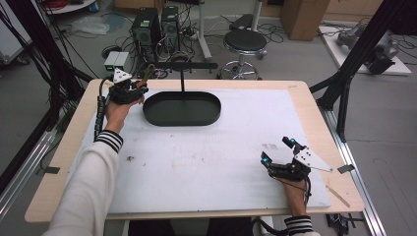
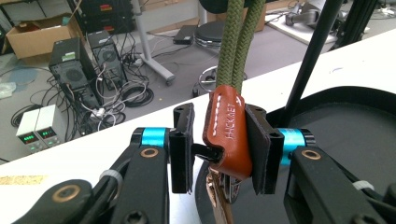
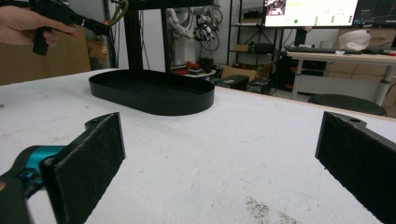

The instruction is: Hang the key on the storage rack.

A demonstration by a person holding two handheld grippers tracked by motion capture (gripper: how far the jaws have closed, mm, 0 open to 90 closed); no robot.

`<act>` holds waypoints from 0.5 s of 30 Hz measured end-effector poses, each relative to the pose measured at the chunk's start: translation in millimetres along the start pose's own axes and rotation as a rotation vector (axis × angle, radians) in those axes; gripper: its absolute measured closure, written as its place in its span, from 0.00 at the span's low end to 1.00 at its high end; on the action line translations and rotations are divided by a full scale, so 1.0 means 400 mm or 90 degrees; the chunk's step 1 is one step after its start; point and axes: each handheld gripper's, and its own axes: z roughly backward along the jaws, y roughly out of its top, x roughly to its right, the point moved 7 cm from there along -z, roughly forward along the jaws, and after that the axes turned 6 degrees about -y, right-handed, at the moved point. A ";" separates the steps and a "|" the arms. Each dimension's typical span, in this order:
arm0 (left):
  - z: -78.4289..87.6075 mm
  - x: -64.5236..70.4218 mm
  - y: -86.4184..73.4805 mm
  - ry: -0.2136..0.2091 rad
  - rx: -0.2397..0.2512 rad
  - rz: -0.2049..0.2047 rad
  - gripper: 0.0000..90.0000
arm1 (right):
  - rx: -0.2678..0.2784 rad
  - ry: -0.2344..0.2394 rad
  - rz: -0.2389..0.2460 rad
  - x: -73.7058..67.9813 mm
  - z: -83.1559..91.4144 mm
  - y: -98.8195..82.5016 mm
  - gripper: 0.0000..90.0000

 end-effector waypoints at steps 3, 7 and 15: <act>-0.004 0.000 -0.005 -0.015 0.000 0.013 0.70 | 0.000 -0.001 0.001 0.000 0.000 0.000 0.00; -0.001 0.004 -0.009 -0.083 0.023 0.027 0.36 | -0.001 -0.002 0.000 -0.001 0.000 0.000 0.00; 0.104 0.073 0.014 -0.212 0.106 0.015 0.02 | -0.002 -0.003 0.001 -0.002 0.000 -0.001 0.00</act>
